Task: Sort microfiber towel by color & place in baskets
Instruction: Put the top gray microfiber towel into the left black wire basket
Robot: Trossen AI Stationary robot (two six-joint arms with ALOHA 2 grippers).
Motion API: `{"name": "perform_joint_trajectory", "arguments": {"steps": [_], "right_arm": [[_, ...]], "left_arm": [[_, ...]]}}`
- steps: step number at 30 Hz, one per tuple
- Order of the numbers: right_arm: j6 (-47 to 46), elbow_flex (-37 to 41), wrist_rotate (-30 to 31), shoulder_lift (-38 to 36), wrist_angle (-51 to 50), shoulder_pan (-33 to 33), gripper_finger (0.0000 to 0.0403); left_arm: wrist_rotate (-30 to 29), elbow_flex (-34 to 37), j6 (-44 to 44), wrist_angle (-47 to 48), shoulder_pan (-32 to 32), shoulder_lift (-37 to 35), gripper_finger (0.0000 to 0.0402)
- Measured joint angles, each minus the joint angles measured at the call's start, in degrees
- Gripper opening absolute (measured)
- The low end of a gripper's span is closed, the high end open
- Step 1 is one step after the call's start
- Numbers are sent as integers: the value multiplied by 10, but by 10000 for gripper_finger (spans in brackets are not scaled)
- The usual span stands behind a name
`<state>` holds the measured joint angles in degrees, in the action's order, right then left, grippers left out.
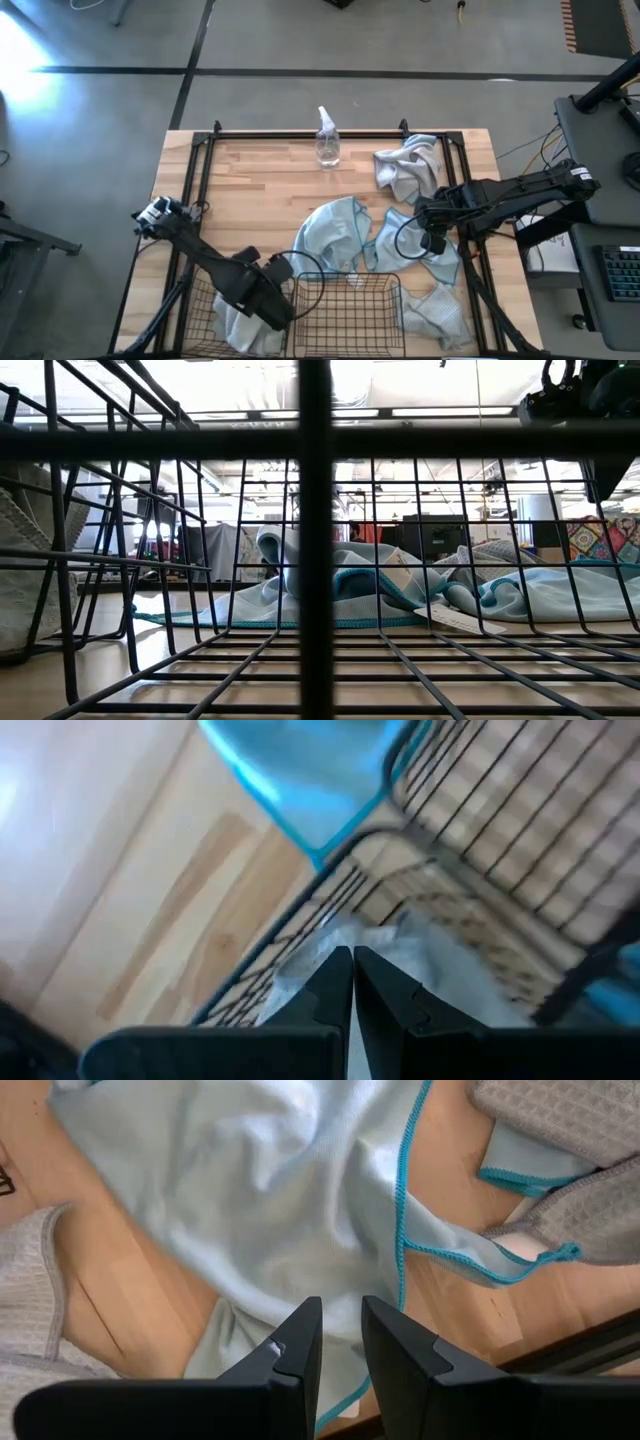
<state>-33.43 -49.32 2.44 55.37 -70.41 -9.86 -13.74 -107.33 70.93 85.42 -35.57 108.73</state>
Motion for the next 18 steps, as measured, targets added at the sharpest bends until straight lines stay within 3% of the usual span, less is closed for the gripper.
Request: {"name": "perform_joint_trajectory", "arguments": {"steps": [8, 14, 18], "right_arm": [[0, 0, -6, 0, 0, 0, 68], [-1, -7, -40, 0, 2, 0, 68], [0, -27, 2, 0, 3, 0, 68]], "left_arm": [[-60, -56, -61, 46, 17, -9, 0], [-146, -59, -139, 46, 51, -10, 0], [-185, -47, -191, 46, 82, -10, 0]]}}
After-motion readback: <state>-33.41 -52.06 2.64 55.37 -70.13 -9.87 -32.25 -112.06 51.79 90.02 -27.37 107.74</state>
